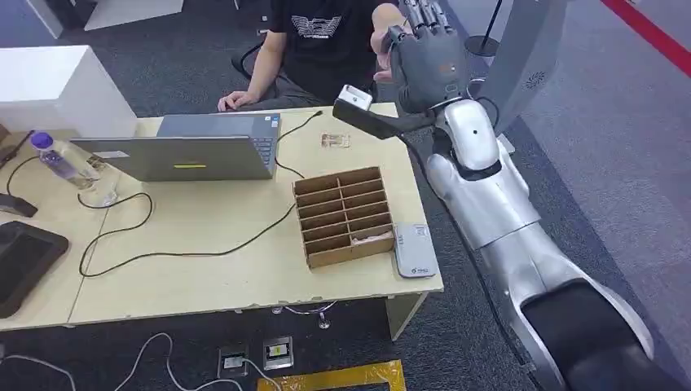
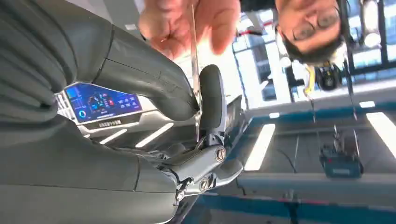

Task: Pass the card to the sensor for recognition and then transmit it.

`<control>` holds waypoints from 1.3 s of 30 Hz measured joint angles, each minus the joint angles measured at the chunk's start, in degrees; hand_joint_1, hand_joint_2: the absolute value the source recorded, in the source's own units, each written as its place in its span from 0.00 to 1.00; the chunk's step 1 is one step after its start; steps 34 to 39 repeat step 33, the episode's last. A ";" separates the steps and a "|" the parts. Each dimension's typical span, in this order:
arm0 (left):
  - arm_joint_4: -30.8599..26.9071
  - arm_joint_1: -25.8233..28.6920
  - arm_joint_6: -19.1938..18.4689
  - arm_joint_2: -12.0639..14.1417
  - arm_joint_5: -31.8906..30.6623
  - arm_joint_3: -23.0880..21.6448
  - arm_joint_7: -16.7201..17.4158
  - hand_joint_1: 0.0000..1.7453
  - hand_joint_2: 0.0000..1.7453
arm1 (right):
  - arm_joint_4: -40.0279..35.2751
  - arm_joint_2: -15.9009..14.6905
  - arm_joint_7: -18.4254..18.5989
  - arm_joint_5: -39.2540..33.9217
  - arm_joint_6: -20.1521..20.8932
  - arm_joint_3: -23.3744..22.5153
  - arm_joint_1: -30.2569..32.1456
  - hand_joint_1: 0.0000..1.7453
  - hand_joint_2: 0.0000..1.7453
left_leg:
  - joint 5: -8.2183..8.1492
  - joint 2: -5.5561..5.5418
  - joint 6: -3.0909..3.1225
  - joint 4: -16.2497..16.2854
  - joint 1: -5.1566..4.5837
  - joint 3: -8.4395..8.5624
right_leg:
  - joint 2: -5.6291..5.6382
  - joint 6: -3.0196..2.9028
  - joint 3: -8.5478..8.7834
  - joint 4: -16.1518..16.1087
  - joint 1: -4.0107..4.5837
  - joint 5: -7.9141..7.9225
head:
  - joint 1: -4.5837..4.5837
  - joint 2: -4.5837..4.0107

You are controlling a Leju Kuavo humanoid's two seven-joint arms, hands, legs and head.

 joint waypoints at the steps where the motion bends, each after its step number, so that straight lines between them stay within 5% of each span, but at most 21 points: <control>1: 0.00 -0.15 -0.04 0.00 -0.02 -0.04 0.00 0.00 0.00 | 1.67 0.30 0.02 0.26 0.15 0.13 -0.42 1.00 1.00 | 0.00 0.00 0.00 0.00 0.00 0.00 | 0.00 0.00 0.00 0.00 0.01 0.00 | -0.02 0.00; 13: 0.00 -1.71 -0.37 -0.46 -2.42 -1.86 1.55 0.00 0.00 | 16.11 1.22 4.79 3.01 2.56 2.58 -2.30 1.00 1.00 | -0.01 0.02 0.00 0.01 -0.01 -0.04 | 0.02 0.00 -0.07 -0.09 0.00 0.00 | -0.02 0.00; 15: 0.00 -2.05 -0.61 -0.55 -2.93 -2.03 1.88 0.00 0.00 | 17.19 0.39 5.01 3.47 2.58 2.65 -1.94 0.06 1.00 | -0.01 0.02 0.00 0.02 -0.01 -0.07 | 0.01 0.01 -0.07 -0.10 0.00 0.00 | 0.00 0.00; 18: 0.00 -2.47 -0.85 -0.55 -3.06 -2.84 1.99 0.00 0.00 | 18.19 -0.66 5.18 4.48 2.03 2.95 -1.56 0.00 1.00 | -0.01 0.04 0.00 0.03 -0.01 -0.07 | 0.07 0.01 -0.11 -0.09 -0.01 0.01 | -0.02 0.00; 19: 0.00 -2.54 -0.92 -0.55 -3.06 -2.86 2.05 0.00 0.00 | 18.41 -1.01 5.27 4.74 1.73 3.08 -1.44 0.00 0.00 | -0.02 0.07 0.00 0.03 -0.01 -0.07 | 0.10 0.01 -0.12 -0.09 -0.01 0.01 | -0.02 0.00; 29: 0.00 -2.53 -1.27 -0.94 -2.18 -3.19 2.27 0.00 0.00 | 19.99 -4.61 5.53 4.41 -1.14 3.24 -0.68 0.00 0.00 | -0.02 0.12 0.00 0.04 0.00 -0.08 | 0.15 0.02 -0.17 -0.09 0.00 0.02 | -0.06 0.00; 30: 0.00 -2.47 -1.31 -0.94 -2.05 -3.19 2.27 0.00 1.00 | 20.03 -5.45 5.62 3.47 -0.98 3.04 -0.97 0.00 0.00 | -0.02 0.11 0.00 0.04 0.00 -0.09 | 0.13 0.02 -0.17 -0.09 0.00 0.02 | 0.00 0.00; 33: 0.13 -2.18 -1.22 -0.85 -1.57 -3.19 2.27 0.00 1.00 | 20.29 -9.54 6.54 0.15 0.35 0.89 -2.93 0.00 0.00 | 0.02 -0.02 0.06 0.11 -0.06 -0.17 | -0.08 0.04 -0.19 -0.10 -0.04 0.03 | -0.04 0.00; 39: 0.13 -2.18 -1.22 -0.85 -1.57 -3.19 2.27 0.00 1.00 | 20.29 -9.54 6.54 0.15 0.35 0.89 -2.93 0.00 0.00 | 0.02 -0.02 0.06 0.11 -0.06 -0.17 | -0.08 0.04 -0.19 -0.10 -0.04 0.03 | -0.04 0.00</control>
